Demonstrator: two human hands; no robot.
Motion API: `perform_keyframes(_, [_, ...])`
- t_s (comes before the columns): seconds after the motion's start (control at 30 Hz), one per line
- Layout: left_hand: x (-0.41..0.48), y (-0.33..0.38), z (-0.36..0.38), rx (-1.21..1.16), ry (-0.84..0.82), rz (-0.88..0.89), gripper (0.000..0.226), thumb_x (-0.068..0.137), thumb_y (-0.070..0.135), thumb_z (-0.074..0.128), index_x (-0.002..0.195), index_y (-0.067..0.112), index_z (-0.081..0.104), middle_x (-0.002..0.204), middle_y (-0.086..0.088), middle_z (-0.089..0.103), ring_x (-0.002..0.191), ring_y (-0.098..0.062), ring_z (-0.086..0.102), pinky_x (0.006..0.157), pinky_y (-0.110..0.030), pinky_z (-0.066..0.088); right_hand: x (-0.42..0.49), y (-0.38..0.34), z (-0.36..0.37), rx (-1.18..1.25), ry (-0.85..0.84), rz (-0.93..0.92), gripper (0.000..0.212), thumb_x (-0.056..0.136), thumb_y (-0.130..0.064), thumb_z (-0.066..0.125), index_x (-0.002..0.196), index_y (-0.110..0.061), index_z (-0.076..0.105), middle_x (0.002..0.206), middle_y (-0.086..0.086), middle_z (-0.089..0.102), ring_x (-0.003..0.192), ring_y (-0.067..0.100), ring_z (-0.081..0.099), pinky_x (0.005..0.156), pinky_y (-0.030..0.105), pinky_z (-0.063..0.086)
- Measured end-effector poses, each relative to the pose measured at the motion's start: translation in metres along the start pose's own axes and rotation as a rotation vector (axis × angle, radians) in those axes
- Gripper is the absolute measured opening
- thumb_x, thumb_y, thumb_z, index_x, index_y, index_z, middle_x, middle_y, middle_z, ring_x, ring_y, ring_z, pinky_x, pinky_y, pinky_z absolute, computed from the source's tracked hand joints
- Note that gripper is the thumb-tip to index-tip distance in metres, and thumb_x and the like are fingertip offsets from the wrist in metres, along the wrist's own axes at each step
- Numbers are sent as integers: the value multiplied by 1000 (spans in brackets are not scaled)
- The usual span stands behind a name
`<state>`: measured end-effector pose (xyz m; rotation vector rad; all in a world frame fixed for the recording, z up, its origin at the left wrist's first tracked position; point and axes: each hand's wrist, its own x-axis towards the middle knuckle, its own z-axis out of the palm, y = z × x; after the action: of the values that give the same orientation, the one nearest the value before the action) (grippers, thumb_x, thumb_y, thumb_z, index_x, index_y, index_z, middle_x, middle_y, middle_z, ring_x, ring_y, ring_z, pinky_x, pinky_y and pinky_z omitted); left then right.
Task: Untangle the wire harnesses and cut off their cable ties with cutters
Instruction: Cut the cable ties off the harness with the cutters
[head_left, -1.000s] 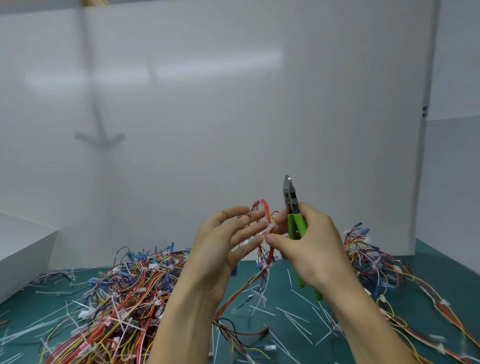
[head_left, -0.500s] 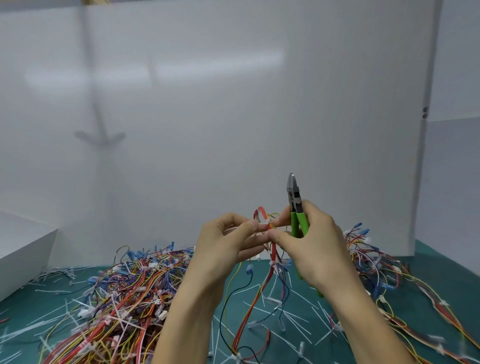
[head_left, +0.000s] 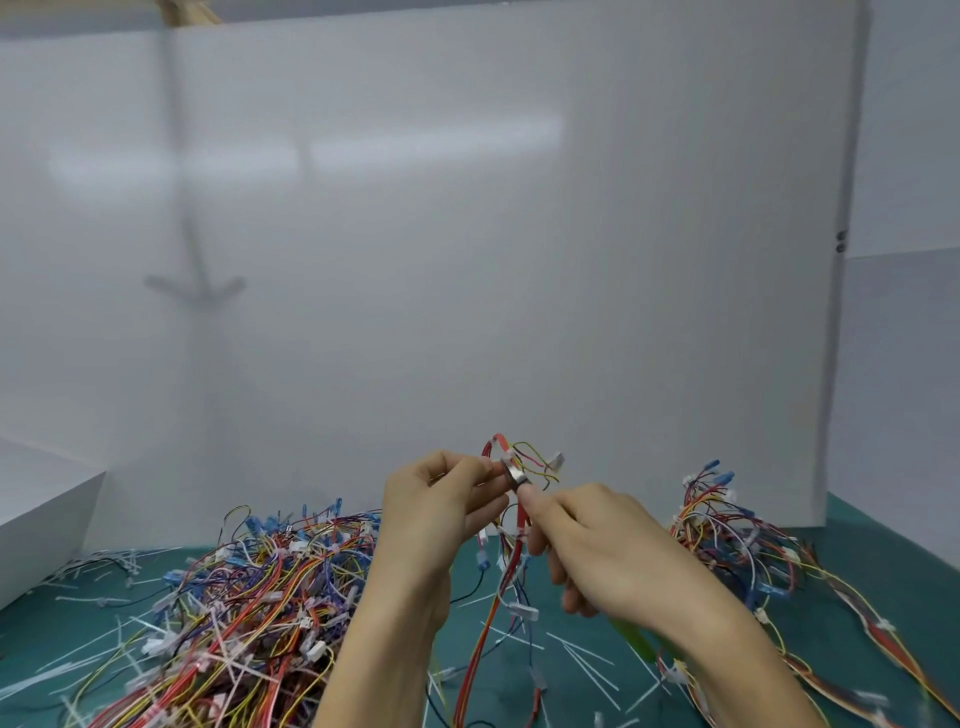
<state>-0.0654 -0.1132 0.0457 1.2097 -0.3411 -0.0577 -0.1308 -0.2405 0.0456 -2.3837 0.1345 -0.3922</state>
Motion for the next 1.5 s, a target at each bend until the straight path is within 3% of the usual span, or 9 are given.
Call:
perform_keyframes(0.2, [0, -1, 0, 29, 16, 46, 9, 88, -3, 61, 78, -4, 62, 83, -20, 75, 85, -28, 75, 69, -24, 61, 0, 2, 2, -7, -47, 34, 62, 100, -56, 33, 80, -4, 60, 68, 15, 66, 50, 14, 68, 65, 37, 57])
perform_keyframes(0.3, [0, -2, 1, 59, 16, 68, 9, 86, -1, 63, 79, -6, 61, 87, -26, 73, 87, -29, 74, 73, -27, 61, 1, 4, 3, -3, -65, 52, 59, 101, -55, 31, 76, -10, 62, 71, 16, 70, 53, 17, 70, 69, 39, 57])
perform_keyframes(0.5, [2, -4, 0, 112, 26, 107, 14, 85, 4, 66, 74, -4, 61, 87, -28, 70, 87, -29, 74, 73, -25, 61, 3, 3, 2, 161, -107, 118, 56, 101, -54, 34, 76, -12, 60, 66, 7, 65, 57, 22, 72, 50, 27, 53])
perform_keyframes(0.63, [3, -4, -5, 224, 31, 160, 21, 81, 11, 72, 68, -1, 63, 81, -23, 71, 89, -34, 72, 82, -37, 61, 3, 0, 1, 236, -149, 149, 60, 101, -55, 33, 83, -7, 64, 65, 7, 66, 63, 27, 74, 53, 28, 55])
perform_keyframes(0.7, [3, -3, -6, 294, 19, 189, 19, 81, 8, 71, 65, 2, 63, 78, -12, 75, 88, -23, 74, 88, -46, 58, 2, 0, 1, 247, -154, 160, 60, 102, -54, 32, 83, -7, 65, 64, 6, 65, 64, 28, 74, 52, 27, 54])
perform_keyframes(0.83, [4, -4, -6, 365, -14, 221, 19, 80, 5, 67, 62, 7, 63, 86, 5, 78, 89, -8, 73, 89, -44, 57, 1, -1, 1, 242, -144, 155, 59, 102, -54, 32, 80, -10, 64, 62, 4, 65, 61, 25, 73, 50, 25, 51])
perform_keyframes(1.07, [3, -1, -7, 199, 13, 176, 23, 83, 7, 72, 71, -8, 61, 73, -12, 74, 81, -20, 74, 71, -23, 60, 0, -2, 0, 247, -166, 118, 58, 102, -54, 32, 80, -12, 66, 61, 1, 65, 65, 26, 74, 55, 28, 56])
perform_keyframes(1.37, [2, 2, -10, 179, 11, 191, 33, 83, 9, 73, 54, 13, 60, 81, -16, 75, 90, -25, 74, 80, -29, 61, 2, -3, 1, 366, -209, 114, 58, 103, -52, 33, 83, -8, 66, 62, 3, 62, 63, 27, 72, 67, 39, 59])
perform_keyframes(1.5, [5, 1, -12, 220, 13, 225, 25, 83, 2, 70, 62, 1, 57, 84, -6, 77, 95, -17, 74, 88, -40, 59, 2, -4, 0, 372, -198, 96, 58, 103, -51, 33, 81, -9, 66, 61, 3, 62, 64, 27, 71, 65, 38, 58])
